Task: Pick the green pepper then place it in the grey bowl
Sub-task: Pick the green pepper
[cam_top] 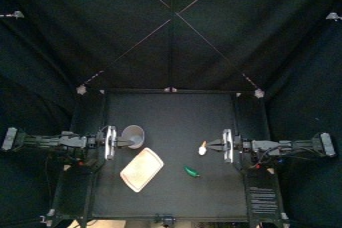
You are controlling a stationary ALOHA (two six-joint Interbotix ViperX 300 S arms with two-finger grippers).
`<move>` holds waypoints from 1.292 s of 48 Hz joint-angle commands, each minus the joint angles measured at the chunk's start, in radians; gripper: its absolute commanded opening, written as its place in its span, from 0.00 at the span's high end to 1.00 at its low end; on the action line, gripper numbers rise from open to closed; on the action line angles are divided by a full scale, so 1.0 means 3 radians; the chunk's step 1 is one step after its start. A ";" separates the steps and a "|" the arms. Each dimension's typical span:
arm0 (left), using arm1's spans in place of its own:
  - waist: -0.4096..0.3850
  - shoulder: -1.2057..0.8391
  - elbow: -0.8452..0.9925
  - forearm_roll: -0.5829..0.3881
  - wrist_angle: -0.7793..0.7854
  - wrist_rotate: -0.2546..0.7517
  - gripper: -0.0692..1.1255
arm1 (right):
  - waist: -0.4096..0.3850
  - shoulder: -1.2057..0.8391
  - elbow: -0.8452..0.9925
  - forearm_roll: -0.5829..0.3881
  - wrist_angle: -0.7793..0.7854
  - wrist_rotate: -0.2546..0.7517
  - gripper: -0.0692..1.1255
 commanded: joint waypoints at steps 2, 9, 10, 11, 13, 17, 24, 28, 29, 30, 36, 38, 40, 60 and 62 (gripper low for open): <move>0.0010 0.0036 -0.0087 -0.0015 0.0235 -0.0010 0.89 | 0.0005 0.0097 -0.0031 0.0072 0.0051 0.0046 0.85; 0.0010 0.0031 -0.0133 -0.0015 0.0527 -0.0005 0.89 | -0.0015 0.0276 -0.0107 0.0286 0.0312 0.0199 0.82; 0.0010 0.0031 -0.0143 -0.0015 0.0557 0.0000 0.89 | -0.0015 0.0317 -0.0123 0.0337 0.0332 0.0225 0.81; 0.0010 0.0031 -0.0148 -0.0015 0.0588 0.0000 0.89 | -0.0020 0.0353 -0.0143 0.0399 0.0353 0.0256 0.79; 0.0015 0.0031 -0.0153 -0.0015 0.0629 0.0000 0.89 | -0.0020 0.0435 -0.0174 0.0537 0.0414 0.0317 0.75; 0.0020 0.0031 -0.0153 -0.0010 0.0665 0.0005 0.89 | 0.0000 0.0624 -0.0215 0.0793 0.0465 0.0450 0.60; 0.0036 0.0031 -0.0143 -0.0015 0.0675 0.0005 0.89 | 0.0118 0.0910 -0.0256 0.0992 0.0470 0.0593 0.28; 0.0051 0.0031 -0.0143 -0.0010 0.0675 0.0005 0.89 | 0.0240 0.1038 -0.0276 0.1033 0.0470 0.0680 0.15; 0.0061 0.0031 -0.0138 -0.0010 0.0675 0.0005 0.89 | 0.0281 0.1069 -0.0281 0.1048 0.0486 0.0706 0.13; 0.0072 0.0031 -0.0138 -0.0010 0.0675 0.0005 0.89 | 0.0343 0.1110 -0.0286 0.1069 0.0491 0.0747 0.12; 0.0128 0.0031 -0.0123 -0.0010 0.0675 0.0005 0.89 | 0.0573 0.1227 -0.0312 0.1217 0.0562 0.0992 0.13; 0.0148 0.0031 -0.0112 -0.0005 0.0670 0.0005 0.89 | 0.0624 0.1268 -0.0312 0.1253 0.0608 0.1084 0.13; 0.0174 0.0031 -0.0102 -0.0010 0.0670 0.0005 0.89 | 0.0670 0.1304 -0.0317 0.1278 0.0654 0.1171 0.13; 0.0266 0.0031 -0.0051 0.0000 0.0665 0.0005 0.89 | 0.0747 0.2030 -0.0593 0.1258 0.1094 0.1580 0.13; 0.0266 0.0031 -0.0041 0.0000 0.0665 0.0005 0.89 | 0.0741 0.2122 -0.0660 0.1227 0.1161 0.1570 0.13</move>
